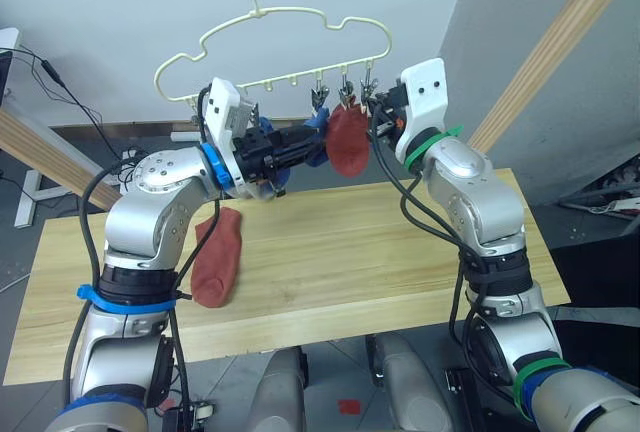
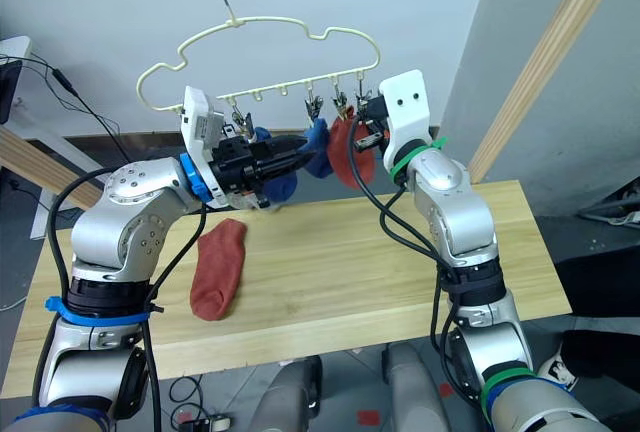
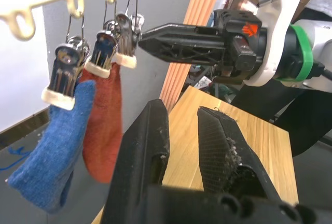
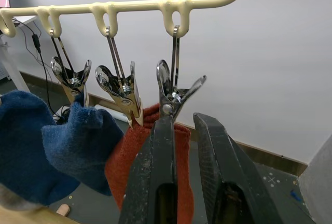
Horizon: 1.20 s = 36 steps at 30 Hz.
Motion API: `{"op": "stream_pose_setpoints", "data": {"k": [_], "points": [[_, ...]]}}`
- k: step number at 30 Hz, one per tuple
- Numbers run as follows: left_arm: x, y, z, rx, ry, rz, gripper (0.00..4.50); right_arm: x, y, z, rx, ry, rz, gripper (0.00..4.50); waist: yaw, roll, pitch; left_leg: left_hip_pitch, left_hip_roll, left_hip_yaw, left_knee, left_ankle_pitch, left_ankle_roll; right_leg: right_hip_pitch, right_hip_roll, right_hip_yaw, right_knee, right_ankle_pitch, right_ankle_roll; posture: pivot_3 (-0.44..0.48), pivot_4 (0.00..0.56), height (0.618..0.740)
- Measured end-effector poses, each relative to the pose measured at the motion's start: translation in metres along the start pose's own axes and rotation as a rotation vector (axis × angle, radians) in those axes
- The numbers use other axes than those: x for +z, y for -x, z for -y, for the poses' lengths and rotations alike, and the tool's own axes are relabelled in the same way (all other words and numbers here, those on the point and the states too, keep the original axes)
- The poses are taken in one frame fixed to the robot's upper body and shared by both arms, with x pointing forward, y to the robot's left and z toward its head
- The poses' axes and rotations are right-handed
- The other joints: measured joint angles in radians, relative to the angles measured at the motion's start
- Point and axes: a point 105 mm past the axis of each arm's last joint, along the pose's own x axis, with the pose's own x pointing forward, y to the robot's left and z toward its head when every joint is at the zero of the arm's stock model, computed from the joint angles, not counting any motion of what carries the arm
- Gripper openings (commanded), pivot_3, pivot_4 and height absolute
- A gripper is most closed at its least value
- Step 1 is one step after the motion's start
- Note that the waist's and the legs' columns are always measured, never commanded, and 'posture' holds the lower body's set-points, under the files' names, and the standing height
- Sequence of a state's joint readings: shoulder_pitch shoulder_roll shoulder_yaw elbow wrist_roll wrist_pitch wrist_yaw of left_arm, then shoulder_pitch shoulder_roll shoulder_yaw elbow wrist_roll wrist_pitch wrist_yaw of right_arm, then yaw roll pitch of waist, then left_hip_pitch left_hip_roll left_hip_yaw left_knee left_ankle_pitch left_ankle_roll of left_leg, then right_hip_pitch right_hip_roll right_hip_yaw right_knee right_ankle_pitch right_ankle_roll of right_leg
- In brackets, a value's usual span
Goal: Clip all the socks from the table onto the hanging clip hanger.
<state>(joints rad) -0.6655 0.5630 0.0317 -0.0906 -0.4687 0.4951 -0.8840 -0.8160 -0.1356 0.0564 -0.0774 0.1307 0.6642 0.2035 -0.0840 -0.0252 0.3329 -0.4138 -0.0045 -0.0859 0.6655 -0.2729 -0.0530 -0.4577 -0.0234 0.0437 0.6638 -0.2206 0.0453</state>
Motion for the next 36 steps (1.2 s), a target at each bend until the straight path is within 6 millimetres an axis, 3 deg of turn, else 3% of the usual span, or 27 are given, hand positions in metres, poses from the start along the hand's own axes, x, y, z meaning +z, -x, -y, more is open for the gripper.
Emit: {"op": "stream_pose_setpoints", "data": {"k": [2,5,17,36], "points": [[0.0,0.0,0.0,0.0,0.0,0.0,1.24,0.0,0.0,0.001,-0.008,-0.001,0.0,1.21,0.0,0.0,0.0,0.0,0.0,0.0,0.0,0.0,0.0,0.0,0.0,0.0,0.0,0.0,0.0,-0.063,0.353,0.74],[0.0,0.0,0.0,0.0,0.0,0.0,1.24,0.0,0.0,0.003,-0.015,0.003,-0.001,2.17,0.0,0.0,0.0,0.0,0.0,0.0,0.0,0.0,0.0,0.0,0.0,0.0,0.0,0.0,0.0,-0.068,0.353,0.74],[0.0,0.0,0.0,0.0,0.001,-0.001,1.24,-0.002,-0.001,-0.001,-0.008,0.0,-0.011,2.17,0.0,0.0,0.0,0.0,0.0,0.0,0.0,0.0,0.0,0.0,0.0,0.0,0.0,0.0,0.0,-0.066,0.349,0.74],[0.011,0.004,0.002,-0.073,0.003,-0.006,1.24,0.006,-0.024,-0.003,-0.003,0.017,0.003,2.17,0.0,0.0,0.0,0.0,0.0,0.0,0.0,0.0,0.0,0.0,0.0,0.0,0.0,0.0,0.0,-0.06,0.351,0.74]]}}
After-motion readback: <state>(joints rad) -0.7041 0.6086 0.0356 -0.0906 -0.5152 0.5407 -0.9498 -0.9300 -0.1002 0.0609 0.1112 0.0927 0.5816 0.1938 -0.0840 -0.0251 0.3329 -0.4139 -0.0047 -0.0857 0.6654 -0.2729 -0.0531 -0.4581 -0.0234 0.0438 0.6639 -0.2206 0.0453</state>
